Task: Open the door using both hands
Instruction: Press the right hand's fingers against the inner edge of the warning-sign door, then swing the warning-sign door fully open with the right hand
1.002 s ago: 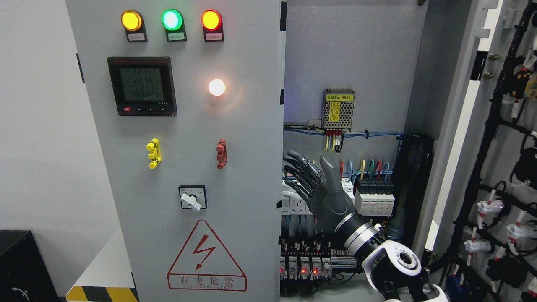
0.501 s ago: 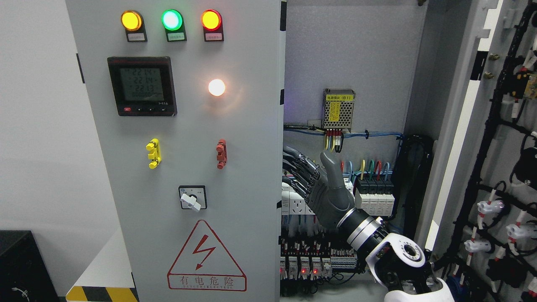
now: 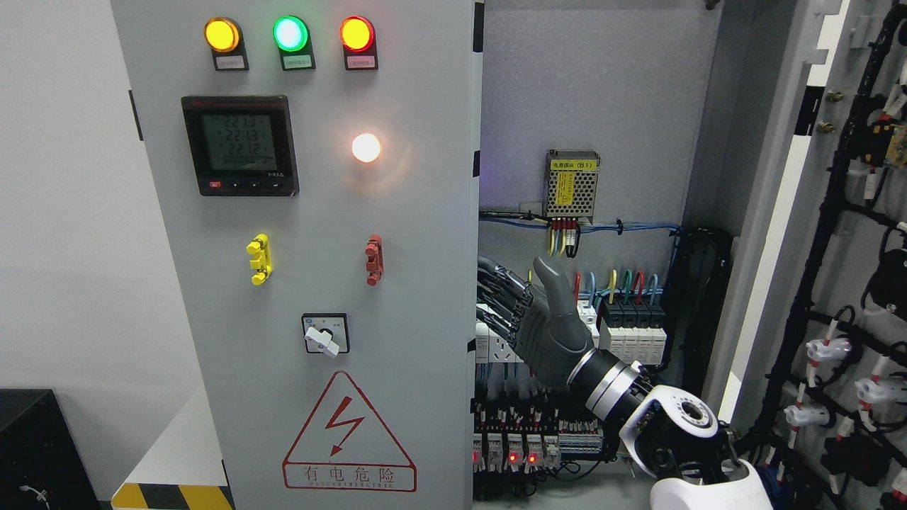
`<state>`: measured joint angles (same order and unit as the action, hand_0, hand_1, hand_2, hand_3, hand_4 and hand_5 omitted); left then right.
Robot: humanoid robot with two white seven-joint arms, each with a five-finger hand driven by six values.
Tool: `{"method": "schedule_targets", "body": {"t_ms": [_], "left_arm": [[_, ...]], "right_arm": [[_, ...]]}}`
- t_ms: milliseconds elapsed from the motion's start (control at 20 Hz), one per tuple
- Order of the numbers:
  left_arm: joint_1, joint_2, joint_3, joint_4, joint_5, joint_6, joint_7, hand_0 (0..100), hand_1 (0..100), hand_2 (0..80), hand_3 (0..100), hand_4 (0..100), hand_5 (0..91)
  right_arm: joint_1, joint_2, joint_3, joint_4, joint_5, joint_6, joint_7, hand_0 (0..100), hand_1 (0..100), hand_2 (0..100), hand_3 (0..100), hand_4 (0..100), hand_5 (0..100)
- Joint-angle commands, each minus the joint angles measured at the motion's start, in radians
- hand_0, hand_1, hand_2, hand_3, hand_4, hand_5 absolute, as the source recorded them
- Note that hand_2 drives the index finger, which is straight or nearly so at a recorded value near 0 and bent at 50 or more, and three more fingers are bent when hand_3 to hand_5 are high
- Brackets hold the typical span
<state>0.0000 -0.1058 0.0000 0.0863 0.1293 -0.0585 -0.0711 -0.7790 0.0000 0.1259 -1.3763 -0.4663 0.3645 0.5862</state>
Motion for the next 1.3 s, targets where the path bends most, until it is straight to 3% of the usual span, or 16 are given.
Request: {"method": "schedule_targets", "body": {"t_ms": [0, 401, 551, 851, 1002, 1252], "left_arm": [[0.002, 0.0, 0.018, 0.001, 0.0, 0.0, -0.003, 0, 0, 0.0, 0, 0, 0.0], [0.002, 0.0, 0.018, 0.001, 0.0, 0.0, -0.004, 0, 0, 0.0, 0, 0, 0.0], [0.002, 0.0, 0.018, 0.0, 0.0, 0.0, -0.004, 0, 0, 0.0, 0, 0, 0.0], [0.0, 0.0, 0.018, 0.0, 0.0, 0.0, -0.003, 0, 0, 0.0, 0, 0, 0.0], [0.002, 0.0, 0.018, 0.001, 0.0, 0.0, -0.004, 0, 0, 0.0, 0, 0, 0.0], [0.002, 0.0, 0.018, 0.001, 0.0, 0.0, -0.004, 0, 0, 0.0, 0, 0, 0.0]], "right_arm": [[-0.014, -0.009, -0.008, 0.033, -0.002, 0.002, 0.092, 0, 0, 0, 0, 0, 0], [-0.014, -0.008, -0.028, 0.031, -0.014, 0.002, 0.113, 0, 0, 0, 0, 0, 0], [-0.014, -0.006, -0.028, 0.029, -0.035, 0.019, 0.222, 0, 0, 0, 0, 0, 0], [0.003, -0.012, -0.025, 0.007, -0.043, 0.022, 0.248, 0, 0, 0, 0, 0, 0], [0.062, -0.014, -0.003, -0.07, -0.095, 0.025, 0.319, 0, 0, 0, 0, 0, 0], [0.196, -0.018, 0.158, -0.22, -0.115, 0.056, 0.328, 0, 0, 0, 0, 0, 0]]}}
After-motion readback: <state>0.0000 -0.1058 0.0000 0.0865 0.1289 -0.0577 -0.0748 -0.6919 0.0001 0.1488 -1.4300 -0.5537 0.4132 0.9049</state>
